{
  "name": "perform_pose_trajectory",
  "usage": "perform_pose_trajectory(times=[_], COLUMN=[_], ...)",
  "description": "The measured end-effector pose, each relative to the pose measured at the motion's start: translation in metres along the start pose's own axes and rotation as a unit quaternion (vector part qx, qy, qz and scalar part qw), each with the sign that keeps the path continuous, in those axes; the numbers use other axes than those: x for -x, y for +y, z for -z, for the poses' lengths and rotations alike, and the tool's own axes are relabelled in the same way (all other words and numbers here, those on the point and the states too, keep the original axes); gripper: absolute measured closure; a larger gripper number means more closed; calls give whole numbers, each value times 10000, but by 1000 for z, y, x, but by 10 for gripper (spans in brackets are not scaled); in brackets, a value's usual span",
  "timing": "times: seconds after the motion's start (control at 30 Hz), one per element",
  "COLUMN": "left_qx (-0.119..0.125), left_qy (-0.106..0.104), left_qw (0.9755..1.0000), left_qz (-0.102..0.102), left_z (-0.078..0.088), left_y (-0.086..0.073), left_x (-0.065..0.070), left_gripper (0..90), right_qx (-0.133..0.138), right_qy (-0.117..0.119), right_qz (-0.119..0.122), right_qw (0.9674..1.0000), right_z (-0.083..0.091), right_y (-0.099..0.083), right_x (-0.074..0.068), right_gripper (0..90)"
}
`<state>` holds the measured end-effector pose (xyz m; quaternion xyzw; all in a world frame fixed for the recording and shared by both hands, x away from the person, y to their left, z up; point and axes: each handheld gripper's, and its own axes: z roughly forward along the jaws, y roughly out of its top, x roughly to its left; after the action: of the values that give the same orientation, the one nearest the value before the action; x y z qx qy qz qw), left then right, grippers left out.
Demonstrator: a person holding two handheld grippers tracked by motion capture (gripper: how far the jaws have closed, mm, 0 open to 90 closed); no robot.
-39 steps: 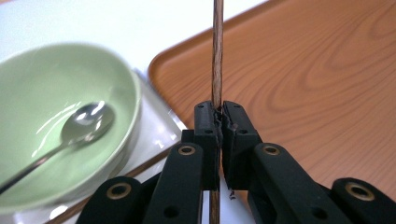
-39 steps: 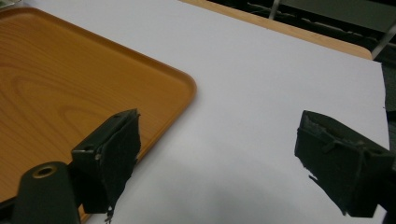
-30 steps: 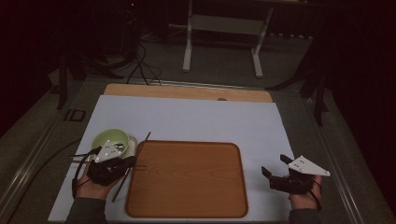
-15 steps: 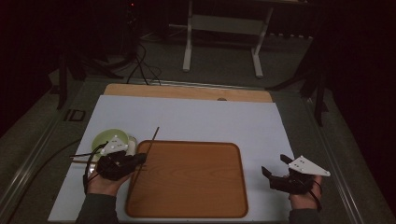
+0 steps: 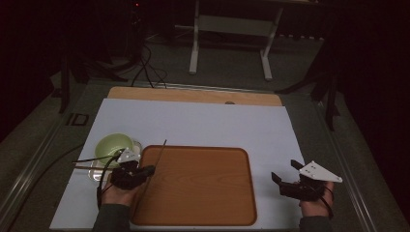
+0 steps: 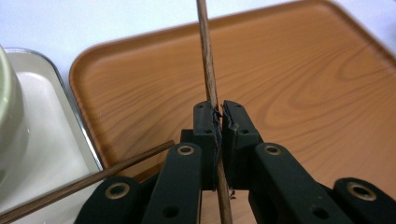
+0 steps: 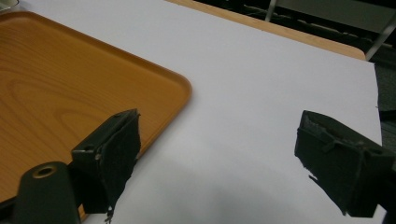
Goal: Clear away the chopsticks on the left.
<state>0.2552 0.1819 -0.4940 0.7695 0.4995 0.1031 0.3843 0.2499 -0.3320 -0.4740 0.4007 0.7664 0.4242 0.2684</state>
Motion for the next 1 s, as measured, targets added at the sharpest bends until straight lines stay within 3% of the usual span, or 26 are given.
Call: perform_pose_trajectory(times=[0.27,0.3,0.43,0.7,0.8,1.0], left_qx=[-344,-452,-543,-682,-749,-726], left_qy=[323,438,544,808,971,970], left_qw=[9987,9976,9964,9928,9900,9909], left_qz=[-202,-290,-359,-570,-694,-584], left_z=[-18,-22,-28,-29,-27,-21], left_y=[-1,-2,-4,-15,-20,-26], left_x=[5,6,9,14,17,16], left_gripper=[855,854,853,852,827,752], right_qx=[2,-4,4,6,6,14], right_qy=[5,6,4,3,0,-3], right_qz=[-4,-8,-5,7,1,5], right_qw=[10000,10000,10000,10000,10000,10000], right_z=[0,0,0,0,-1,-1], right_y=[0,0,0,0,0,0], right_x=[1,1,1,1,1,1], right_gripper=[141,141,141,141,141,141])
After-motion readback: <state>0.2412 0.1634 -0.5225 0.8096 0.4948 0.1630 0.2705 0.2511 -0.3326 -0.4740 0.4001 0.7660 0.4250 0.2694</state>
